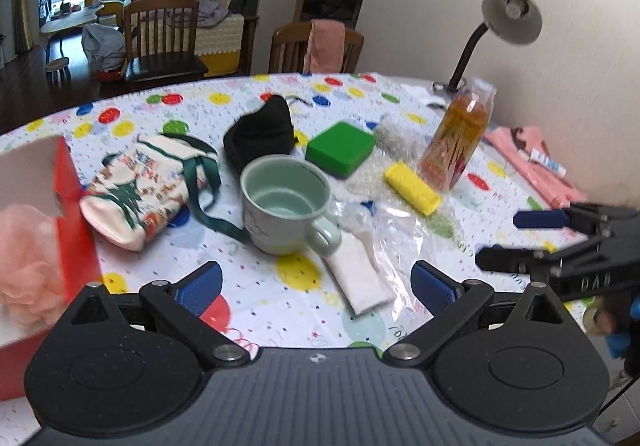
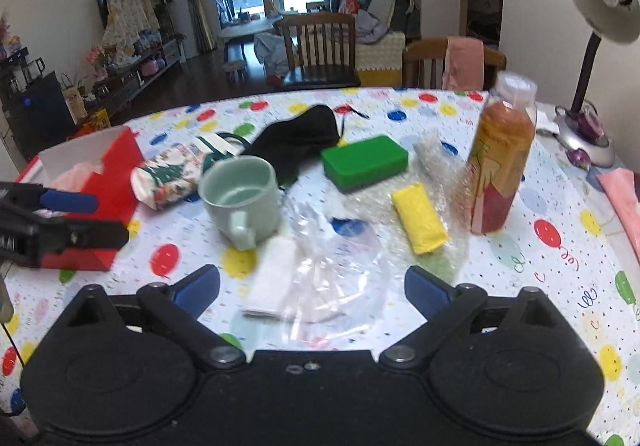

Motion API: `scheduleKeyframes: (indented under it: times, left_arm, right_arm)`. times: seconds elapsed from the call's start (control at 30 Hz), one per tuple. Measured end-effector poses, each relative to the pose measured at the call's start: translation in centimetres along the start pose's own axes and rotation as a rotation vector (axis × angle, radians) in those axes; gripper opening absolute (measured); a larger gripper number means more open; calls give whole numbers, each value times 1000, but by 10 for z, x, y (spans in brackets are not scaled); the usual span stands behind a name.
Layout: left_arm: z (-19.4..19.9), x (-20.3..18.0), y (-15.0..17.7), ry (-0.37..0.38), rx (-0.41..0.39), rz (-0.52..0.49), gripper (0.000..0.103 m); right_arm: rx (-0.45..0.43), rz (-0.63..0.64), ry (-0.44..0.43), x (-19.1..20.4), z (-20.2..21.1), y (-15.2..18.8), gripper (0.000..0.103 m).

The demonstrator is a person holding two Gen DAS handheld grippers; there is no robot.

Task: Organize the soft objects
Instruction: 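Move both tools back over the table toward the towel and plastic bag, then grasp the white towel with the left tool while the right tool grasps the clear plastic bag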

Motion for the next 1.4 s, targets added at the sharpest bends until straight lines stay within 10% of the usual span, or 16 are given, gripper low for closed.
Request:
scheduleKeyframes:
  times: [0.77, 1.4]
  left_arm:
    - [-109, -11, 31, -163, 53, 72, 101]
    - [-127, -9, 31, -118, 56, 169, 100]
  right_arm:
    - [141, 139, -215, 19, -108, -35, 59]
    - [190, 173, -237, 24, -138, -30, 22]
Point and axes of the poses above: each gripper's, at about its wrist camera, not at the fingertips, and z roughly against the way its jaws point, x to its left, y to its underside, the point moved 7 cm from there along -z, roughly the way its jaws point, and after that the axes turned 14 degrees about y, right-handed, at the moved point
